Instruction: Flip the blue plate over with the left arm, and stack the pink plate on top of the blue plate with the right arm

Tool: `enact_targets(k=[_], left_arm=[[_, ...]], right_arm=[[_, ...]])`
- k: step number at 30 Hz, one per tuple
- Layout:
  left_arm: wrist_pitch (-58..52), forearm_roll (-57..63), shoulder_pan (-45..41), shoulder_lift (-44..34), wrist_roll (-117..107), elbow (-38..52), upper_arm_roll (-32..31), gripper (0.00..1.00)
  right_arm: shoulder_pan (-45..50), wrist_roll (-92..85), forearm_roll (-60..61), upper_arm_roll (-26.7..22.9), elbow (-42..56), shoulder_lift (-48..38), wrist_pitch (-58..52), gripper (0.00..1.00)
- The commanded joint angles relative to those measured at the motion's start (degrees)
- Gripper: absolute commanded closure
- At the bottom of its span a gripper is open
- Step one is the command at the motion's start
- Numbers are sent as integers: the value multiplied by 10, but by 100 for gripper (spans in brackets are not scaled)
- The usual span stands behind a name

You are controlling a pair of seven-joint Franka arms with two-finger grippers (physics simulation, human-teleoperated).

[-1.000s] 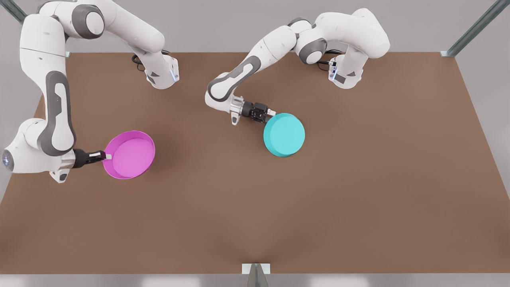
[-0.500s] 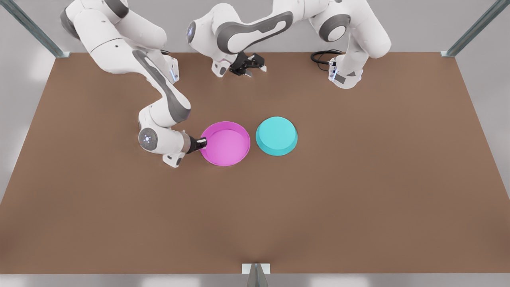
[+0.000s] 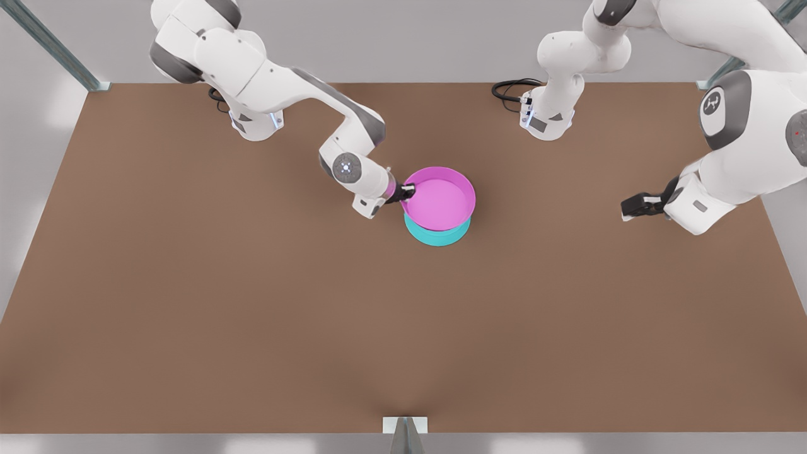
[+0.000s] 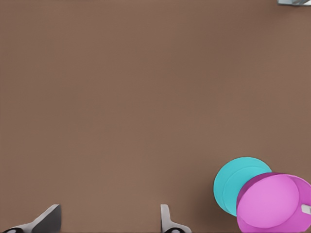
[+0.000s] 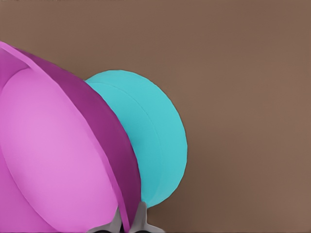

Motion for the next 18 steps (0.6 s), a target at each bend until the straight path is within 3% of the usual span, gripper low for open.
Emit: enact_targets(k=[1, 11, 12, 13, 14, 18], left_arm=[[4, 40, 1, 2, 0, -3, 0, 0], [2, 39, 1, 22, 0, -3, 0, 0], [2, 38, 1, 22, 0, -3, 0, 0], [2, 39, 1, 22, 0, -3, 0, 0], [2, 39, 1, 22, 0, -3, 0, 0], [2, 39, 1, 22, 0, -3, 0, 0]], right_arm=[[1, 4, -6, -1, -1, 7, 8, 79], [2, 0, -6, -2, -16, 45, 55, 79], [3, -2, -6, -2, -16, 45, 55, 58], [2, -3, -6, -2, -16, 45, 55, 25], [1, -3, -6, -3, -16, 45, 55, 3], [1, -3, -6, -3, -16, 45, 55, 0]])
